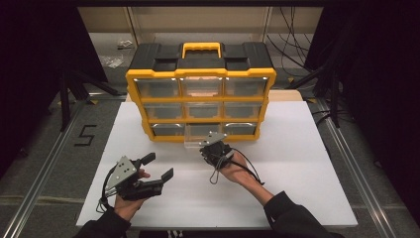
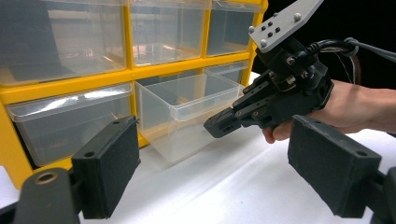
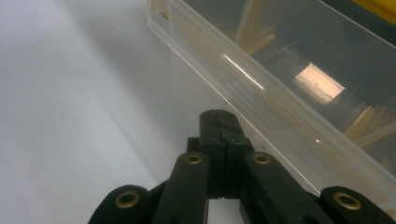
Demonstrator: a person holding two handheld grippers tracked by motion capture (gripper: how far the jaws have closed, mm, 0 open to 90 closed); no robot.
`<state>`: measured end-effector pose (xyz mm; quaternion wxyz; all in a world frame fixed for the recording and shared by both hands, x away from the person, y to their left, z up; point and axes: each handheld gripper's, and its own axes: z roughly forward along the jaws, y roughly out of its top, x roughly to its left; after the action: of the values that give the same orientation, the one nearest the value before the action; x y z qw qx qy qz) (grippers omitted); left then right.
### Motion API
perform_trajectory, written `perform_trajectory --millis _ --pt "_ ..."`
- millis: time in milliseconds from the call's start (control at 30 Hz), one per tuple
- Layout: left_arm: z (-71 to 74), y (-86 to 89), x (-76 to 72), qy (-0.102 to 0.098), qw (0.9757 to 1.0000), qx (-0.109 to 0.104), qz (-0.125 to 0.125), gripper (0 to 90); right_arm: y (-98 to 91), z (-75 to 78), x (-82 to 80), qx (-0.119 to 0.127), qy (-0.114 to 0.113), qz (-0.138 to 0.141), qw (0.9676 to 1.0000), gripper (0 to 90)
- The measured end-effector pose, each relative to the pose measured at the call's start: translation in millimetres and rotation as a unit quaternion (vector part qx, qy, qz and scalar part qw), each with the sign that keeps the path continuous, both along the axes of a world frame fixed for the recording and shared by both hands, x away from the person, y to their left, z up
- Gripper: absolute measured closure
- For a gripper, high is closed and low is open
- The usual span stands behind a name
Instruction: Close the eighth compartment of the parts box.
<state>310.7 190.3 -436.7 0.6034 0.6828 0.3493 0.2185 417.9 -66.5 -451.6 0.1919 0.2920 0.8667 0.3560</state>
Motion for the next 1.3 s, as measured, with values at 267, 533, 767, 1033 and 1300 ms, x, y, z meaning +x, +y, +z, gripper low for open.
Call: perform_trajectory --millis 267,533,767,1033,1300 --pt "-0.1 0.1 0.0 0.0 1.0 0.001 0.0 16.0 0.5 -0.6 2.0 -0.002 -0.002 -0.003 1.0 90.0" --pt "-0.2 0.0 0.2 0.001 1.0 0.001 0.0 16.0 -1.2 -1.9 5.9 0.001 -0.006 -0.01 0.9999 90.0" --pt "-0.3 0.0 0.3 0.001 1.0 0.001 0.001 16.1 -0.8 -3.4 9.4 0.001 -0.014 -0.015 0.9998 90.0" --pt "-0.5 -0.1 0.4 0.001 1.0 0.001 0.001 16.0 -4.1 -3.6 16.4 0.005 -0.024 -0.025 0.9994 90.0" --pt "-0.4 -0.1 0.4 0.001 1.0 0.001 0.001 16.0 -9.1 -5.0 22.2 0.012 -0.025 -0.033 0.9991 90.0"
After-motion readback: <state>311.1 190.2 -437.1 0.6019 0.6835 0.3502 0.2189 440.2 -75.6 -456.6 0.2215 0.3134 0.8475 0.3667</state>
